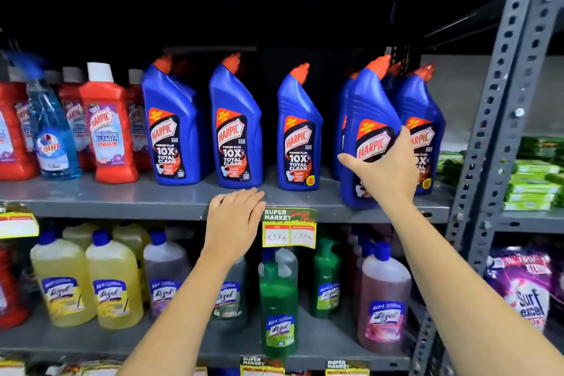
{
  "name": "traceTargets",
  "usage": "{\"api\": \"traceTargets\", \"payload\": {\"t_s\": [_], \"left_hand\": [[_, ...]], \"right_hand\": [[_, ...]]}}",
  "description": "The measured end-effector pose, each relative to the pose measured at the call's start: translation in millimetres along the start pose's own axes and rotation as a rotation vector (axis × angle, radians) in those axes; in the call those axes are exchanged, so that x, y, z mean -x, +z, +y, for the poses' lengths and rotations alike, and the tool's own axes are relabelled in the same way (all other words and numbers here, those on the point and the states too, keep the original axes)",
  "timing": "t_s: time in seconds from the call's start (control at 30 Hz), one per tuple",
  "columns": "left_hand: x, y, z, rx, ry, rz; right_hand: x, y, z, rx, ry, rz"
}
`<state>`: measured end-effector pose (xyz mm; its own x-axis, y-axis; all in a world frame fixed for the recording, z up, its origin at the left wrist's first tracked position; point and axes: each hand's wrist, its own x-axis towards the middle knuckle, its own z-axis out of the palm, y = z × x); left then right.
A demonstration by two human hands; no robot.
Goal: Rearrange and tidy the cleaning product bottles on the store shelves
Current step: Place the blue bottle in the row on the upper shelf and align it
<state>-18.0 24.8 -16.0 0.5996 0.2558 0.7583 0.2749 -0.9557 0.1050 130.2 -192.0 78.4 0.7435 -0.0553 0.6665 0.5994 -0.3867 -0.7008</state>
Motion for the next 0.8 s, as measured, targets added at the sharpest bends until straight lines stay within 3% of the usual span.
{"api": "traceTargets", "payload": {"t_s": [0.53,0.8], "left_hand": [[2,2,1,-0.033,-0.004,0.015],[1,3,1,-0.035,-0.002,0.026]], "right_hand": [[18,-2,9,0.279,-0.004,-0.19],[4,25,13,0.24,0.048,-0.203]]}}
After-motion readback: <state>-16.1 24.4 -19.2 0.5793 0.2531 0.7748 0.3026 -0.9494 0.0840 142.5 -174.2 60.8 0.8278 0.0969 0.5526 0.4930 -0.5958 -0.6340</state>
